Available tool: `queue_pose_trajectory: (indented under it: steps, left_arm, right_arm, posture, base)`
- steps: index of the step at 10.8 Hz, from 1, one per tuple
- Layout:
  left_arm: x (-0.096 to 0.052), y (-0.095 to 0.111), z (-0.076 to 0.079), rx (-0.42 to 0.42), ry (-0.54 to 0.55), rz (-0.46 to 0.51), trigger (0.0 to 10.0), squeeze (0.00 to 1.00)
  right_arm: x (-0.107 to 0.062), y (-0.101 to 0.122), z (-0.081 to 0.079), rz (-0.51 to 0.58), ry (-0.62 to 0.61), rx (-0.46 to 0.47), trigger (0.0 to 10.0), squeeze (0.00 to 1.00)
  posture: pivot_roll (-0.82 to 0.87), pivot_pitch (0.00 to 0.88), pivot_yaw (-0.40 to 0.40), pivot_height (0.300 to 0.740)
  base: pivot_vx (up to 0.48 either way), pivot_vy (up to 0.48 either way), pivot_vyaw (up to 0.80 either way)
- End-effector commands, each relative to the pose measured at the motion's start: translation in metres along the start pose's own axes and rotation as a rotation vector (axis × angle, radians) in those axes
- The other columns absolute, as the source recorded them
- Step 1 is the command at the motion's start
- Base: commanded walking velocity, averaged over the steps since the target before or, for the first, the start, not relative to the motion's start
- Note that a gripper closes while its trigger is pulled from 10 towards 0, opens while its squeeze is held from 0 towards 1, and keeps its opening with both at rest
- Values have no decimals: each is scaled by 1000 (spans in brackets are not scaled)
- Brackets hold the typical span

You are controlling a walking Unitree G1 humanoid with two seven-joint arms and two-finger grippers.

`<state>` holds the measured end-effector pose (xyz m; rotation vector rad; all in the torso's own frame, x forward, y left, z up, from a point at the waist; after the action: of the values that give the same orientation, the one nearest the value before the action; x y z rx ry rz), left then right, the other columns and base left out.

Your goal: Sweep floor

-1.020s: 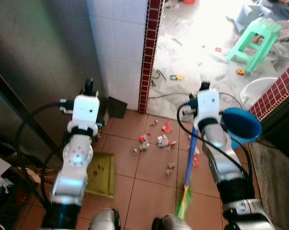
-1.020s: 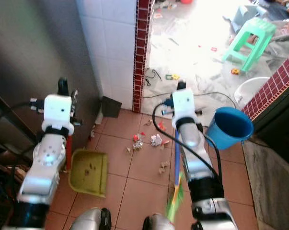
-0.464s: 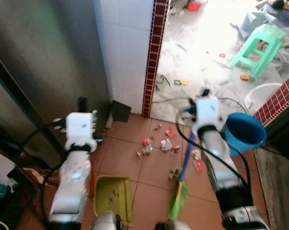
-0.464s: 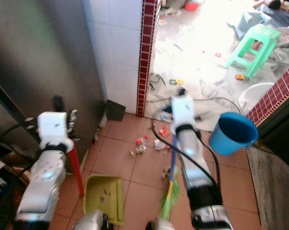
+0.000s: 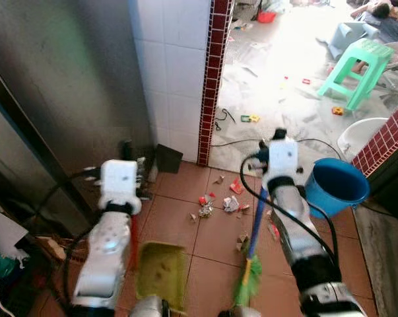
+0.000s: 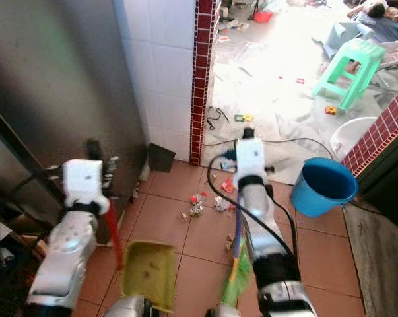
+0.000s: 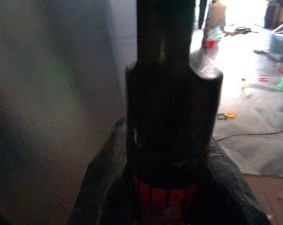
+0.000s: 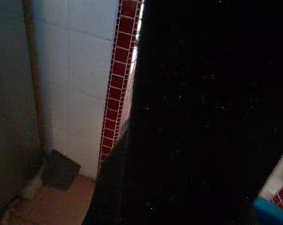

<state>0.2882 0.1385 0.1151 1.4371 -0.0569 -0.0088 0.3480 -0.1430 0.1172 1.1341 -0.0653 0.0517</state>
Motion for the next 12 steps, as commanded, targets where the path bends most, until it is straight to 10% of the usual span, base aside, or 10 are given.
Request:
queue_pose_trajectory:
  steps: [1,12]
  left_arm:
    - [5,16,4,5,-25,63,10000,0]
    - [4,9,-6,-5,38,24,10000,0]
  right_arm:
    - [3,3,5,19,-13,-2,10000,0]
    - [2,0,15,20,-7,-24,10000,0]
  posture:
    - [-18,0,4,740]
    - [-35,0,0,740]
  base:
    - [0,-334,-800]
    - [0,-245,-111]
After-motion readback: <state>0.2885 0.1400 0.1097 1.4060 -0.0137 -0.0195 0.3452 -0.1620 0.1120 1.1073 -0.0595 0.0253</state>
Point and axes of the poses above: a point about 5 cm out from each wrist's last joint towards the gripper, its own x axis pointing out of the wrist towards the gripper, its own y axis along the axis of the wrist's last joint, z = x × y, the point moved 2 cm from there along x, pointing out of the wrist towards the gripper, and after that the axes turned 15 degrees about -x, right-handed, at the moved point
